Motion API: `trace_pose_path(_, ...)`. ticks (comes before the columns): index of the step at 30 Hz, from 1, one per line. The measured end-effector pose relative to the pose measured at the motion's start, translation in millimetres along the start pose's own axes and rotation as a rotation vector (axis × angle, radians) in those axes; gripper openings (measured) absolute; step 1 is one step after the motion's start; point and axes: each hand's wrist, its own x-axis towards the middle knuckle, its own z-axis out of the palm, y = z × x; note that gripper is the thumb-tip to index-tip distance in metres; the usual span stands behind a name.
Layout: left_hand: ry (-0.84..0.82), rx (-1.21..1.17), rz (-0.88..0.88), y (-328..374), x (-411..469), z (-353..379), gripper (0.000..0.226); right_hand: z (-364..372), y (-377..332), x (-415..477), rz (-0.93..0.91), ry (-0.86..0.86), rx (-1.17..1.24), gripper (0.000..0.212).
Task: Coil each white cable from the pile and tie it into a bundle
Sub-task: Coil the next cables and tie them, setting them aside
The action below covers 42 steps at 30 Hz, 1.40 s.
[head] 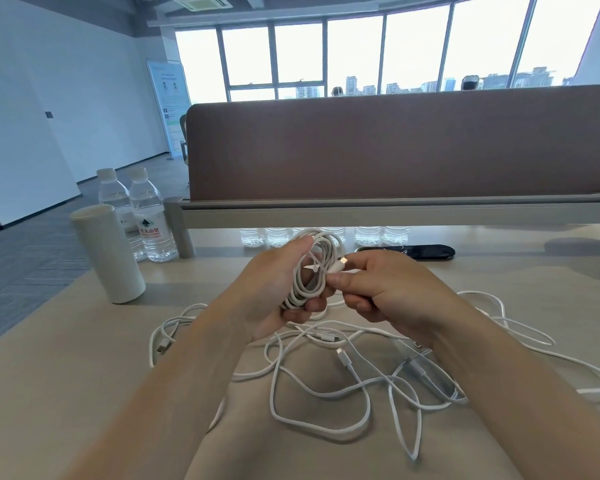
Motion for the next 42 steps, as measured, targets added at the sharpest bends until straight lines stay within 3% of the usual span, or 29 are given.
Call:
trace_pose_path(5, -0.035, -0.021, -0.004, -0.1, -0.6, -0.8, 0.050, 0.0, 3.3, 2.5, 0.014, -0.026, 0.121, 0.008)
trace_pose_path(18, -0.025, -0.066, 0.010, 1.0, -3.5, -2.3, 0.041, -5.8, 7.6, 5.2, -0.005, 0.031, 0.074, 0.016)
trace_pose_path(23, -0.087, -0.097, 0.030, 6.0, -5.0, -6.3, 0.046, -13.5, 7.8, 4.1, 0.008, -0.083, 0.072, 0.010)
trace_pose_path(30, -0.242, -0.009, -0.048, 10.6, -12.0, -5.4, 0.036, -24.9, 8.3, 1.1, 0.052, -0.202, -0.043, 0.003)
trace_pose_path(33, -0.331, 0.053, -0.092, 7.0, -12.7, -0.6, 0.044, -33.0, 7.9, 0.3, 0.068, -0.259, -0.127, 0.014)
trace_pose_path(42, -0.277, 0.176, -0.099, 3.3, -12.9, 6.2, 0.055, -41.6, 11.3, -0.7, 0.183, -0.381, -0.049, 0.018)
